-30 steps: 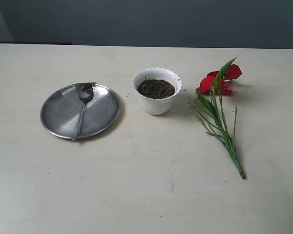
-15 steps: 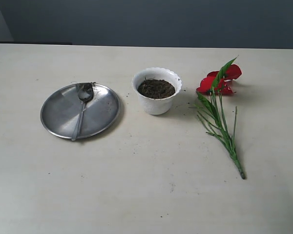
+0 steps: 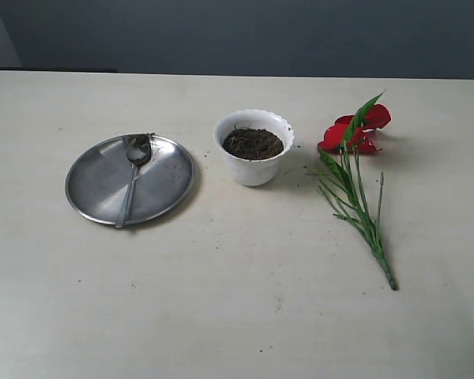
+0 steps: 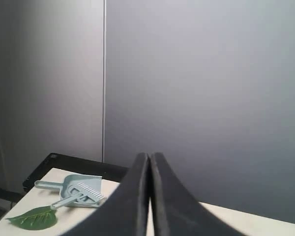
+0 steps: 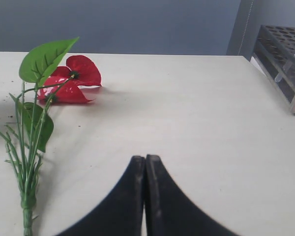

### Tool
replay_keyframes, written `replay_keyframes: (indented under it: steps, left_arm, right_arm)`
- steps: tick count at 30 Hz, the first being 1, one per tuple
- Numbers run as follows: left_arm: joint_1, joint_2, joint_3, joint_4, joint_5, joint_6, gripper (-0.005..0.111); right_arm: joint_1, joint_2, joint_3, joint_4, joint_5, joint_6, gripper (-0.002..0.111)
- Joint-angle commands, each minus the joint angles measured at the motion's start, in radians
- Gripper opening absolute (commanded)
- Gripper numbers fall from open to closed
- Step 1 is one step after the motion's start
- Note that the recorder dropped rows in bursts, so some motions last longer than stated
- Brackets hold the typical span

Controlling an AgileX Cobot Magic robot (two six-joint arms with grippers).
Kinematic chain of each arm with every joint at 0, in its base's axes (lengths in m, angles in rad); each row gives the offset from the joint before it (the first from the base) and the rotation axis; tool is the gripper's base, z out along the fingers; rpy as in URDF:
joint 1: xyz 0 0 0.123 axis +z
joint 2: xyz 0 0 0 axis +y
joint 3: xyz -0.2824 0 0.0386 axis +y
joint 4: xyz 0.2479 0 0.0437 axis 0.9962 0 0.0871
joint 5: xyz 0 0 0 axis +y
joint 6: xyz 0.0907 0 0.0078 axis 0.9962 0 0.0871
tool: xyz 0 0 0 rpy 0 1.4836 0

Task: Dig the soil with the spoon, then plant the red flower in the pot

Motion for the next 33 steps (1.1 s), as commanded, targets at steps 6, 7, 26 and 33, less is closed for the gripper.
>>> replay_keyframes:
  steps: [6,7,26,33]
  left_arm:
    - [0.085,-0.192,0.226,-0.048,-0.069,0.0,0.0]
    - [0.089,-0.206,0.24,-0.059,-0.069,0.0,0.0]
    - [0.085,-0.263,0.286,-0.189,-0.02,0.014,0.0]
    - [0.069,-0.351,0.357,-0.32,-0.027,0.257,0.0]
  right_arm:
    - [-0.003,-0.003,0.005,-0.002,-0.012,-0.001,0.0]
    - [-0.003,-0.003,0.005,-0.002,-0.012,-0.001,0.0]
    - [-0.003,-0.003,0.005,0.0,-0.012,-0.001,0.0]
    - [-0.003,-0.003,0.005,0.0,-0.012,-0.001,0.0]
